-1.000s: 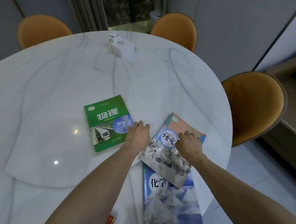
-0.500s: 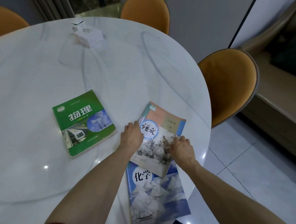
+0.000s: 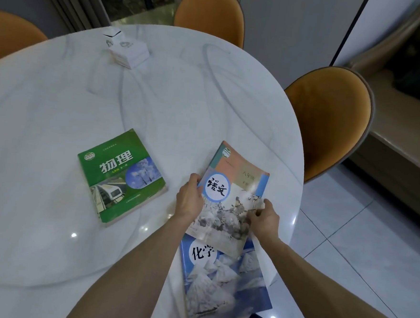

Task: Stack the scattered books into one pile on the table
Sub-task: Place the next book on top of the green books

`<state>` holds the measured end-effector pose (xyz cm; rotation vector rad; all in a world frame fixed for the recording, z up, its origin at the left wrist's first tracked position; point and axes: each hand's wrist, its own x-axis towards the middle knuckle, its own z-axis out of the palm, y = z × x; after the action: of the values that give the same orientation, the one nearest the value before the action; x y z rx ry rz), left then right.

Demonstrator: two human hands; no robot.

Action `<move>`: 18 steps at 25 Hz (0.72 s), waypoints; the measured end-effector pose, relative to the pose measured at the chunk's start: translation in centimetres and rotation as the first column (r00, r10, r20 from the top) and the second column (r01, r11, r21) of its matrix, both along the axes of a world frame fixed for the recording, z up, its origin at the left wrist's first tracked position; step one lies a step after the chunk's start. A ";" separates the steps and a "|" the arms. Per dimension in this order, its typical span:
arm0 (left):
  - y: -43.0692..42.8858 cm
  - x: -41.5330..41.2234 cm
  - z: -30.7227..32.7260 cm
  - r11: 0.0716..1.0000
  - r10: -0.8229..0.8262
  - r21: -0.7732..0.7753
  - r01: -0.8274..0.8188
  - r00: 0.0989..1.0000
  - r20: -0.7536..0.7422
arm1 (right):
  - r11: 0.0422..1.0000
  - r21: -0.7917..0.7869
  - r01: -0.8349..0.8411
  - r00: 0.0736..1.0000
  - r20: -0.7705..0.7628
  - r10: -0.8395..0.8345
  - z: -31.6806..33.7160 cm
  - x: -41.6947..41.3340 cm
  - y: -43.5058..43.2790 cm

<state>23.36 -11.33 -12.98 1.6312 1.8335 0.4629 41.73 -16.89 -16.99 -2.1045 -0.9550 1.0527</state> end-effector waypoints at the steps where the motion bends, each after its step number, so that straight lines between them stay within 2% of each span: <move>1: -0.2 -0.1 0.1 1.000 0.006 0.007 -0.006 0.999 0.034 | 0.998 -0.020 0.068 0.996 -0.065 -0.069 -0.1 0.2 -0.1; 4: -0.6 -1.0 0.9 1.000 0.025 0.004 -0.026 0.988 0.155 | 0.986 -0.078 0.147 0.957 -0.239 -0.162 0.3 0.9 0.0; 8: -0.8 -2.4 2.5 0.998 0.034 0.035 -0.049 0.939 0.344 | 0.991 -0.045 0.129 0.883 -0.448 -0.136 2.2 0.9 0.9; 13: -0.5 -5.0 4.6 0.975 0.154 0.084 -0.206 0.898 0.412 | 0.998 0.056 0.027 0.878 -0.478 0.003 5.7 -1.1 3.6; 18: 0.0 -9.3 6.0 0.890 0.407 -0.025 -0.455 0.769 0.492 | 0.979 0.175 -0.105 0.875 -0.452 0.175 8.9 -5.6 7.4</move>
<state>14.04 -11.33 -7.03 0.9939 1.7916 1.0771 36.12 -9.46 -8.14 -1.5718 -0.9152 1.4337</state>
